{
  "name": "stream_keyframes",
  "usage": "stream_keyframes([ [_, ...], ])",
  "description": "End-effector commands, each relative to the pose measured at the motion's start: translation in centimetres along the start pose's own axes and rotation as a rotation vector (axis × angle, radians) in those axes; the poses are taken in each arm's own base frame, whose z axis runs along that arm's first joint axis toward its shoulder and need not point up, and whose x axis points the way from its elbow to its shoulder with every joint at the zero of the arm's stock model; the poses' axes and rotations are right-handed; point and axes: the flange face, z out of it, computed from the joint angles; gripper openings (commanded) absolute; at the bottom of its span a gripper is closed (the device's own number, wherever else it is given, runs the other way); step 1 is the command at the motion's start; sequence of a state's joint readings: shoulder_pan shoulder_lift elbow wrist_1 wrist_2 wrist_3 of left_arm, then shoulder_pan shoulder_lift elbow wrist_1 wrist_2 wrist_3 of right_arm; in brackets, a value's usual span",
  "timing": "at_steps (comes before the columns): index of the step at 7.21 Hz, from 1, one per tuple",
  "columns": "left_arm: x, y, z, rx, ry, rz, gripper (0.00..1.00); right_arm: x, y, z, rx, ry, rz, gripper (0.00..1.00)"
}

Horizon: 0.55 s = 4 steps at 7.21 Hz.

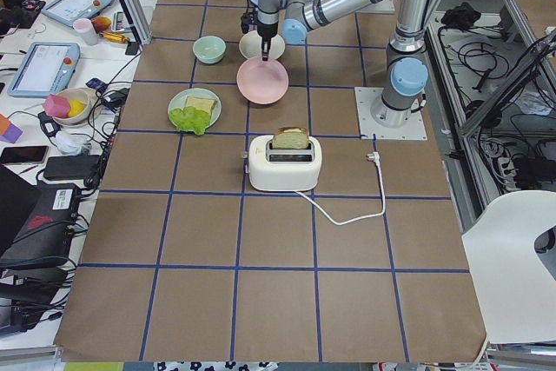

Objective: Stack three plates with pink and blue
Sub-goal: 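Carry pink plate onto cream plate with left gripper while right reaches blue plate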

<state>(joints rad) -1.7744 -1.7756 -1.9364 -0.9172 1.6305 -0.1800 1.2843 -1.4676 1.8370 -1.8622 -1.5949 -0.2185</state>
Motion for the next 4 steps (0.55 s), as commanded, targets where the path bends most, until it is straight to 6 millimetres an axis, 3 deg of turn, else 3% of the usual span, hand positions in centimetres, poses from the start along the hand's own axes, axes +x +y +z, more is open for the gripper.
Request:
stream_keyframes([
  [1, 5.7, -1.9, -3.2, 0.028, 0.033, -0.026, 0.00, 3.1, 0.5, 5.6, -0.018, -0.007, 0.011, 1.00],
  [3, 14.4, -1.4, -4.0, 0.047, 0.041, 0.044, 0.00, 3.5, 1.2, 7.6, -0.027, -0.014, 0.002, 1.00],
  [4, 15.9, -2.6, -3.3, 0.037, 0.050, 0.036, 0.00, 3.6, 1.0, 9.4, -0.018, -0.020, 0.006, 1.00],
])
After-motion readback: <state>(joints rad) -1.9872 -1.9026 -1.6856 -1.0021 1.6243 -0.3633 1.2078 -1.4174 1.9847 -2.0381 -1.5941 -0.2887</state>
